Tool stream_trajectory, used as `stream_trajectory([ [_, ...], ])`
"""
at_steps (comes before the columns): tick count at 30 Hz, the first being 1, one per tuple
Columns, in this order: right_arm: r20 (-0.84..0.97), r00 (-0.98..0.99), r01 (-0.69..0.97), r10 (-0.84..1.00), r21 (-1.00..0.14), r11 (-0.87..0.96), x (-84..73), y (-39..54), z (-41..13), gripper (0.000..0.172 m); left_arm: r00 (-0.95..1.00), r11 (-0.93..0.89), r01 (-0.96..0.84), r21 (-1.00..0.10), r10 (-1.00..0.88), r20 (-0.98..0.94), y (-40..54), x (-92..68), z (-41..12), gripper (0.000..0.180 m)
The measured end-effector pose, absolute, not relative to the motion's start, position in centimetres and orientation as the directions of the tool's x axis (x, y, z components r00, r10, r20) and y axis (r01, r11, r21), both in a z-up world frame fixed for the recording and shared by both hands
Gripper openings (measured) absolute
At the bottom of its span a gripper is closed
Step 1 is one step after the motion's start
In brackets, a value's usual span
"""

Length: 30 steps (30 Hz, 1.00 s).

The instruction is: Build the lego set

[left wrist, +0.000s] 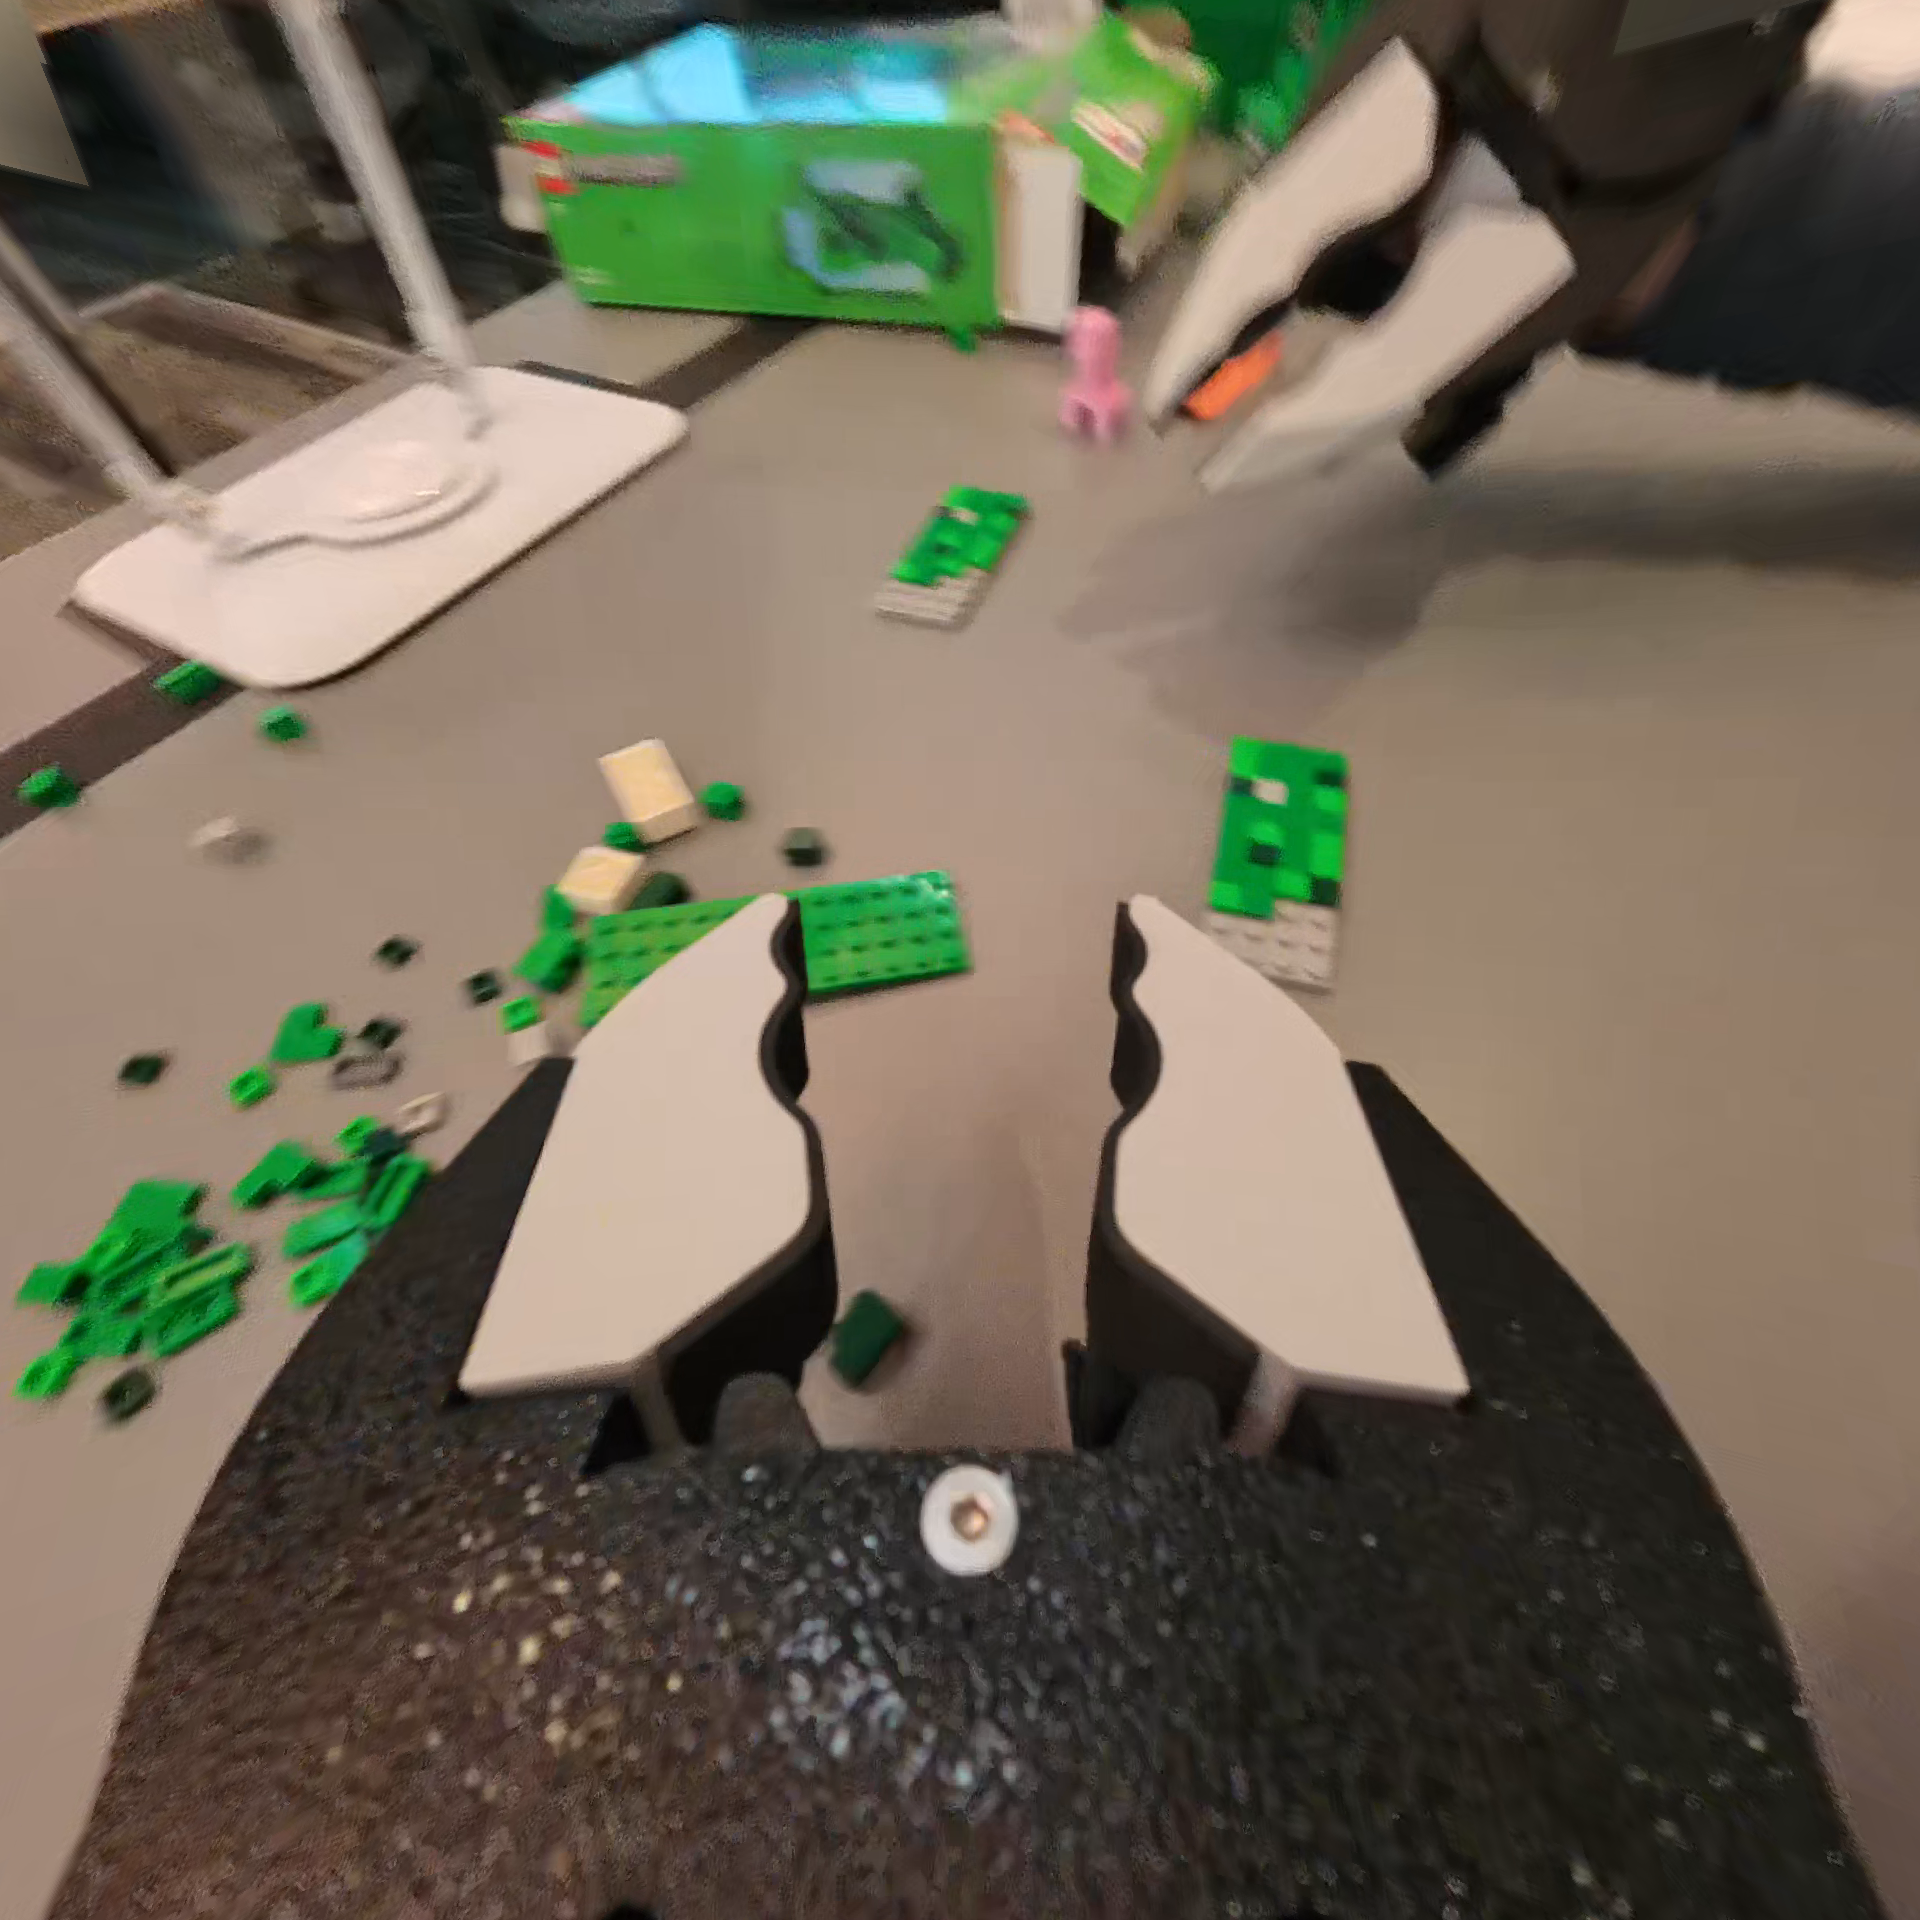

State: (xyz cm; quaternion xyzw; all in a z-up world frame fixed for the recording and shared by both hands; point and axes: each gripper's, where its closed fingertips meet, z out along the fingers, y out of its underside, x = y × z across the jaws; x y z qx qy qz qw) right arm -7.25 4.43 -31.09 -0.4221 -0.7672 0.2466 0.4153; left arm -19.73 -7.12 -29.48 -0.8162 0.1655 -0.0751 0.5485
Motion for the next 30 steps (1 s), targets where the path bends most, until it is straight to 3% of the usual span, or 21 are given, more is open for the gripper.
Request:
stream_trajectory([
  [3,0.322,-0.342,0.458,0.883,-0.763,0.456,-10.4,3.5,-30.9,0.020,0.989,-0.178,-0.082,-0.981,-0.134,-0.058,-6.4,-26.1,-26.6,0.045],
  [5,0.311,-0.349,0.473,0.884,-0.755,0.453,-13.0,3.4,-30.8,0.019,0.994,-0.029,-0.099,-0.995,0.044,-0.100,-6.9,-30.0,-24.7,0.043],
  [8,0.296,-0.381,0.498,0.876,-0.733,0.464,-15.4,2.8,-31.6,0.017,0.971,0.022,-0.185,-0.983,0.162,-0.179,-7.9,-32.3,-24.2,0.042],
  [11,0.236,-0.428,0.509,0.873,-0.735,0.448,-17.4,1.2,-32.7,0.014,0.945,-0.002,-0.260,-0.965,0.203,-0.255,-8.4,-33.0,-24.9,0.039],
  [21,0.160,-0.367,0.573,0.917,-0.737,0.358,-20.7,0.7,-34.1,0.005,0.948,0.020,-0.212,-0.977,0.246,-0.201,-8.7,-34.2,-24.7,0.034],
  [25,0.220,-0.482,0.515,0.848,-0.712,0.478,-23.1,-0.2,-32.7,0.005,0.936,0.053,-0.176,-0.983,0.317,-0.150,-9.5,-35.8,-24.3,0.033],
  [30,0.284,-0.635,0.505,0.719,-0.551,0.664,-27.4,-0.9,-32.3,0.000,0.925,0.100,-0.107,-0.989,0.374,-0.062,-10.6,-37.5,-24.1,0.030],
])
